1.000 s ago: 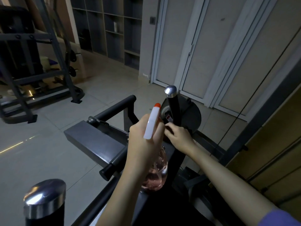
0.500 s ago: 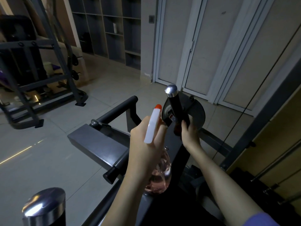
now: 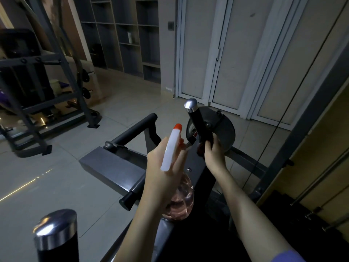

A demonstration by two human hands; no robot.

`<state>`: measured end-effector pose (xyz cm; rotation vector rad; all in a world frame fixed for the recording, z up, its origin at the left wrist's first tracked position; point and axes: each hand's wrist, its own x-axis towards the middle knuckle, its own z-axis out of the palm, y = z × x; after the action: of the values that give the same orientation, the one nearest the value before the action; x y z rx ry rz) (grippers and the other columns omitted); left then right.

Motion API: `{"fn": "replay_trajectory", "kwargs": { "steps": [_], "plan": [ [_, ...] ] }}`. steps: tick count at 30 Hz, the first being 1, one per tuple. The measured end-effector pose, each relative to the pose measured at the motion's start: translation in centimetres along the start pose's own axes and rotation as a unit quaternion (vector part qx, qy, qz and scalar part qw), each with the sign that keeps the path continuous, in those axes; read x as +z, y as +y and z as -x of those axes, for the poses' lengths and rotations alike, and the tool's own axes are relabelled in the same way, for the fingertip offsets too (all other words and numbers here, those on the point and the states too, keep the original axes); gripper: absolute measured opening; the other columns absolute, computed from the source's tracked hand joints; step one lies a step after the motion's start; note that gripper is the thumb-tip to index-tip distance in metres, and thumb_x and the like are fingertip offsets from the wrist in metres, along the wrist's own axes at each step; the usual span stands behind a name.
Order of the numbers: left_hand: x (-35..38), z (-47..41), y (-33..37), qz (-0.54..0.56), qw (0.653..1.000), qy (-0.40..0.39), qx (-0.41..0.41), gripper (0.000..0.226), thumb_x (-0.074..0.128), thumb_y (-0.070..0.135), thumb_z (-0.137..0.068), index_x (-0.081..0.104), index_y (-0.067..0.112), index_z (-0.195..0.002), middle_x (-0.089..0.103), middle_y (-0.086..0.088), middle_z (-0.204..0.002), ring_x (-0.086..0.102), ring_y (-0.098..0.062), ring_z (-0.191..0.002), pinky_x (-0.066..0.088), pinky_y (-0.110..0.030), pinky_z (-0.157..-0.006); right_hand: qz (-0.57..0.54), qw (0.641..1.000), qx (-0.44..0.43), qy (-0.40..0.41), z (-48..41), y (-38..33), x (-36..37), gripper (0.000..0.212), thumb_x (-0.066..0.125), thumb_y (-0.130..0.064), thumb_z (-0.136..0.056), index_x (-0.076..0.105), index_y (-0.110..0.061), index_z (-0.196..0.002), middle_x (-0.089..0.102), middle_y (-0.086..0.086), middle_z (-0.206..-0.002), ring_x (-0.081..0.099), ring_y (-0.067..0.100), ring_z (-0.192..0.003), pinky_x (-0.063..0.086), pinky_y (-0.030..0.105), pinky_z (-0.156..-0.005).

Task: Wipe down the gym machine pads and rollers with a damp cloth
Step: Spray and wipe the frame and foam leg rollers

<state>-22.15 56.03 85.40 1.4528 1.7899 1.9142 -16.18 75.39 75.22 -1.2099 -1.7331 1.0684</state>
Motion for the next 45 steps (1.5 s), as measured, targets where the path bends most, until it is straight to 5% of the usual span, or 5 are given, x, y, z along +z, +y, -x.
{"fn": "replay_trajectory", "kwargs": {
  "steps": [9,15,23,31,45],
  "plan": [
    [-0.2,0.1,-0.3,0.019,0.999,-0.02,-0.024,0.014,0.054,0.029,-0.082,0.06,0.022,-0.092,0.067,0.002,-0.085,0.061,0.002,-0.075,0.043,-0.008,-0.066,0.045,0.999,-0.021,0.002,0.1,0.0,-0.2,0.042,0.04,-0.022,-0.099,0.037,-0.019,-0.14,0.041,0.013,-0.141,0.046,0.028,-0.125,0.046,0.041,-0.097],
    [-0.5,0.3,-0.5,0.042,0.998,-0.046,-0.029,0.044,0.054,0.024,-0.08,0.06,-0.001,-0.115,0.067,-0.006,-0.106,0.062,0.005,-0.092,0.045,-0.007,-0.076,0.092,0.994,-0.021,-0.061,0.4,-1.4,-2.6,0.035,0.039,-0.018,-0.1,0.042,-0.014,-0.134,0.046,0.013,-0.132,0.05,0.029,-0.116,0.041,0.03,-0.086],
    [1.0,0.9,1.8,0.044,0.996,-0.054,-0.056,0.035,0.048,0.011,-0.074,0.062,0.002,-0.105,0.067,-0.011,-0.094,0.058,-0.001,-0.064,0.043,-0.015,-0.058,0.162,0.976,-0.085,-0.115,2.7,-1.1,-5.2,0.036,0.044,-0.011,-0.095,0.049,-0.011,-0.131,0.049,0.011,-0.126,0.051,0.025,-0.11,0.039,0.025,-0.085],
    [7.5,4.9,1.5,0.029,0.978,-0.145,-0.147,0.022,0.05,0.018,-0.071,0.054,0.004,-0.087,0.054,-0.009,-0.074,0.045,-0.011,-0.06,0.036,-0.025,-0.057,-0.075,0.991,0.104,-0.026,2.2,2.8,-8.9,0.032,0.045,-0.022,-0.095,0.052,-0.016,-0.126,0.06,0.009,-0.116,0.055,0.019,-0.094,0.041,0.027,-0.073],
    [12.8,11.0,-6.1,0.0,0.945,-0.061,-0.323,0.014,0.05,0.013,-0.078,0.044,0.006,-0.067,0.042,-0.006,-0.059,0.038,-0.012,-0.052,0.03,-0.023,-0.047,-0.131,0.971,0.2,-0.008,2.0,8.5,-11.5,0.036,0.043,-0.024,-0.097,0.051,-0.015,-0.13,0.056,0.006,-0.115,0.052,0.019,-0.097,0.038,0.027,-0.077]
  ]
}}
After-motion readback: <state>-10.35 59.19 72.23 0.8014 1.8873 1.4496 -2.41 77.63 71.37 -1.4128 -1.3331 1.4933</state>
